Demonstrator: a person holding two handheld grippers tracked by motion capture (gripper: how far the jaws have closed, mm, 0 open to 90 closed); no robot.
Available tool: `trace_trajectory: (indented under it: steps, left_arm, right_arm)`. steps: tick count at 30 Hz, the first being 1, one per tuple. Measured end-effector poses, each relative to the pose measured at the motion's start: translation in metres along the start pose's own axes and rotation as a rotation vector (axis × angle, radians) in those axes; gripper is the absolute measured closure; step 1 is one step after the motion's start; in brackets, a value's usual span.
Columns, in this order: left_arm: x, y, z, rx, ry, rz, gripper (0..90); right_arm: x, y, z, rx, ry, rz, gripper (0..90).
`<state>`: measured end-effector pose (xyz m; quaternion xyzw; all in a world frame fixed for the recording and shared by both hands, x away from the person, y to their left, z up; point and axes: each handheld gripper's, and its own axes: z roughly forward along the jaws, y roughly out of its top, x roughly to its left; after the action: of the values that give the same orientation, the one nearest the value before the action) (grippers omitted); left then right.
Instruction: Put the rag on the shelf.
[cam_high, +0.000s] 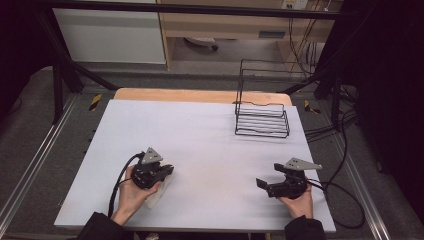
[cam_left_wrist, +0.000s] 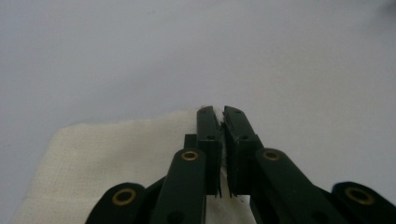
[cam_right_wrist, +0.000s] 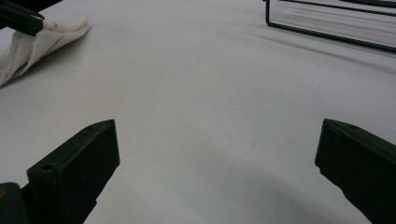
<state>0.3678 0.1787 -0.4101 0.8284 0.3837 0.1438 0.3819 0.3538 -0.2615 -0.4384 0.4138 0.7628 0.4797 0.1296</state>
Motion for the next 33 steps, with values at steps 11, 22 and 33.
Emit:
trace_trajectory:
  steps: [11, 22, 33]
  left_arm:
    - [-0.026, 0.023, 0.03, -0.014, -0.049, 0.003, 85.6]
    - [-0.052, 0.04, 0.059, -0.018, -0.08, 0.012, 85.5]
    - [-0.059, 0.041, 0.08, 0.009, -0.087, 0.038, 84.4]
  right_arm:
    - [0.0, 0.0, 0.001, 0.002, 0.002, 0.002, 0.5]
    - [0.0, 0.0, 0.001, 0.003, 0.001, 0.0, 0.5]
    - [0.0, 0.0, 0.002, 0.01, 0.001, -0.005, 0.5]
